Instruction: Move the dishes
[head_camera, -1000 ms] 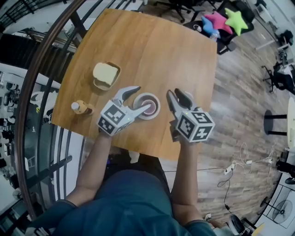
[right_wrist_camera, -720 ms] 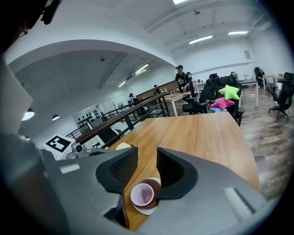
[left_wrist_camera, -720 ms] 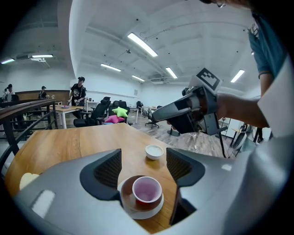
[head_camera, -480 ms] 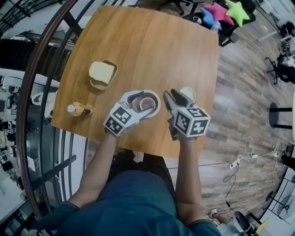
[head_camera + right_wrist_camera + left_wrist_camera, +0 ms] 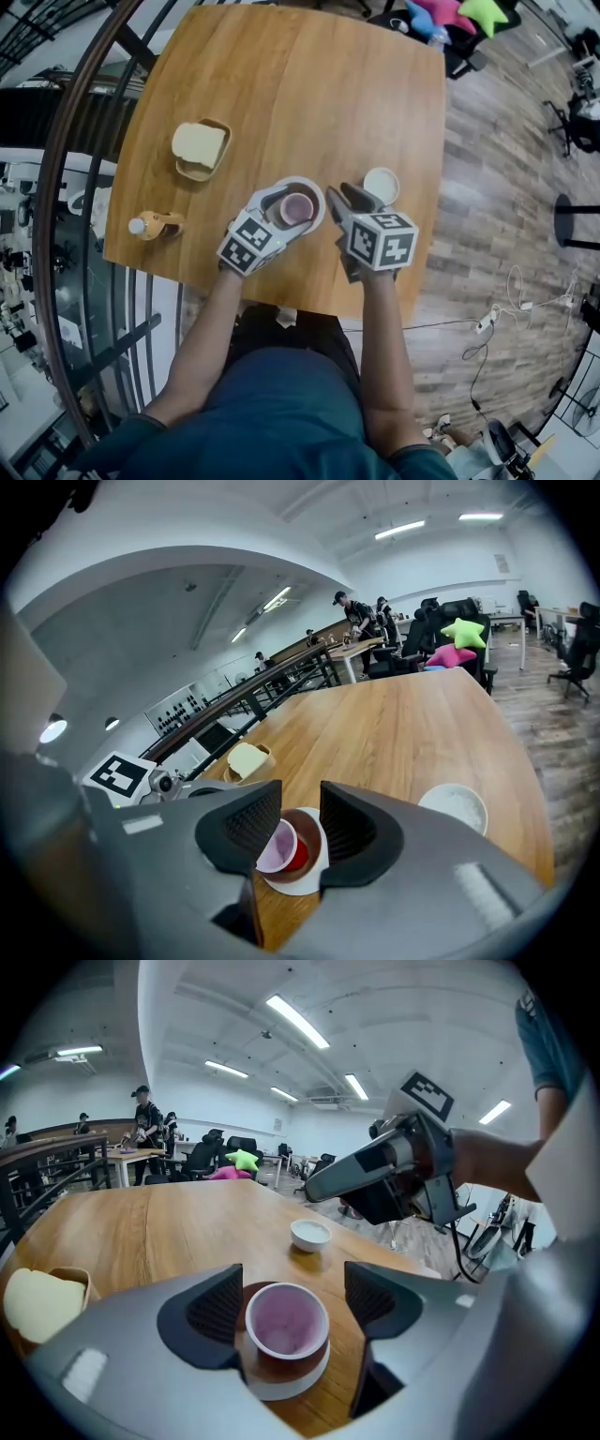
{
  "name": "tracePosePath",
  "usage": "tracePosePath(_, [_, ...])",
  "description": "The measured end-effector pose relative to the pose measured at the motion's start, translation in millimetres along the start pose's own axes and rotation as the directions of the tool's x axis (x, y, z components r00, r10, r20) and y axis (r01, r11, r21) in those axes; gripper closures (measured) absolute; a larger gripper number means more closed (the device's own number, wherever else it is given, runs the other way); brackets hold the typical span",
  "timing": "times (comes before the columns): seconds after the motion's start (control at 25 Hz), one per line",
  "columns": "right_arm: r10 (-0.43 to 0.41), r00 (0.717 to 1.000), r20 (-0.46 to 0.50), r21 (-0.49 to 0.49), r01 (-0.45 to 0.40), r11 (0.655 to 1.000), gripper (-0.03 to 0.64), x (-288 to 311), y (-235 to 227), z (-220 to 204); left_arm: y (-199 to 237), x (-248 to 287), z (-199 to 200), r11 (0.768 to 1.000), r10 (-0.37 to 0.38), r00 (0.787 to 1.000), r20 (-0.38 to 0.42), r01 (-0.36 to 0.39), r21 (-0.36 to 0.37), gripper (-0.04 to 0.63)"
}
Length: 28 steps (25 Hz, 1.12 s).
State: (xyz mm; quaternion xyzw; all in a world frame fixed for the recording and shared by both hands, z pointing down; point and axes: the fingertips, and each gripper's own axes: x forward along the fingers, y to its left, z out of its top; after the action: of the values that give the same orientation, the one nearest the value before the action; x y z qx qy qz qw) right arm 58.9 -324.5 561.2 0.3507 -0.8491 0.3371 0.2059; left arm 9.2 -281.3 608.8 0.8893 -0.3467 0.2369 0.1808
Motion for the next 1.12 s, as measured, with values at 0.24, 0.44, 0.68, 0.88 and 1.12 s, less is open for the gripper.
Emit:
tracePosePath(0.24, [0.006,0.999,-0.048,0.023,-0.005,1.0,0.506,10.9,-8.5,-20.3,-7.1,13.5,-17.4,1.0,-0.002,0.998,-0.065,0.002,0.005,0.233])
tracePosePath(0.44, [0.015,0.996,-0.084,0.042,-0.012,0.999,0.506,23.2,-12.7,-38.0,-3.8,22.3,-31.5,0.999,0.031,0.994,-0.108,-0.029,0.025,0.209])
tracePosePath(0.68, [0.02,0.993,-0.118,0.073,-0.011,0.997,0.506,40.1,-19.5,-58.3,0.9,28.8,-48.6,0.999,0.042,0.989,-0.14,-0.039,0.029,0.21])
tracePosePath(0.88, [0.018,0.991,-0.136,0.099,-0.005,0.995,0.506,49.9,-26.6,-70.5,2.8,32.2,-56.6,0.999,0.05,0.987,-0.15,-0.046,0.028,0.219])
tracePosePath(1.12, [0.026,0.988,-0.154,0.129,-0.006,0.992,0.508,58.3,-30.3,-84.3,3.3,32.3,-59.1,0.998,0.051,0.989,-0.14,-0.048,0.028,0.238])
